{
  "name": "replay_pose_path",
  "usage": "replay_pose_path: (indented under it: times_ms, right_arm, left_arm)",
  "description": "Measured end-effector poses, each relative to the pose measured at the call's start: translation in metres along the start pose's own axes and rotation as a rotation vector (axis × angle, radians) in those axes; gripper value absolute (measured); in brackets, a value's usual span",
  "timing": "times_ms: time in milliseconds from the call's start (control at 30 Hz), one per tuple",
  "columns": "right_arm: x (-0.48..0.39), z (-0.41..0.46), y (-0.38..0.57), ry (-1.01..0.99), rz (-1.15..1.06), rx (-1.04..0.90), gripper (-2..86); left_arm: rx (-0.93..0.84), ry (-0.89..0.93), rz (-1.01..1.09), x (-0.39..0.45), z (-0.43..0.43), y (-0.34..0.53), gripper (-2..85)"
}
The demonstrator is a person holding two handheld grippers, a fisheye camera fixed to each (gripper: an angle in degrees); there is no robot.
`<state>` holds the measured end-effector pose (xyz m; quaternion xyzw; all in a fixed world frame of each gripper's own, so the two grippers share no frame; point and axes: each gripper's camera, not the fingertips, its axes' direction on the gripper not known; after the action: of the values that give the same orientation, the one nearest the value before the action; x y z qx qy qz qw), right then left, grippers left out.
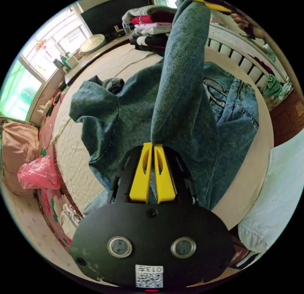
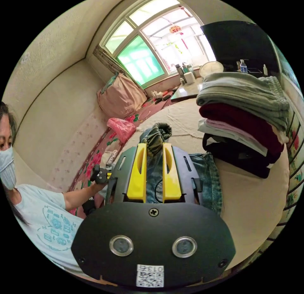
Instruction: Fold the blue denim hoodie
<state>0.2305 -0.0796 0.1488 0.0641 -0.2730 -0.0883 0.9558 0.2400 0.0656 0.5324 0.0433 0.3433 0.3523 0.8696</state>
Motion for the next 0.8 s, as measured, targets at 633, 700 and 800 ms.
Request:
replay_pose_path:
  times_ms: [633,700,800]
  right_arm:
    - [0.133,-0.011,0.284,-0.014,0.666,-0.244,7.3]
    - [0.119,-0.018,0.280,0.054,0.588,-0.289,7.1]
    - [0.099,-0.050,0.272,0.199,0.486,-0.222,8.1]
  left_arm:
    - [-0.124,-0.528,0.774,0.213,0.015,0.110,1.7]
    - [-0.137,-0.521,0.699,0.205,0.005,0.118,2.6]
    - [-0.144,-0.462,0.426,0.172,-0.024,0.124,5.4]
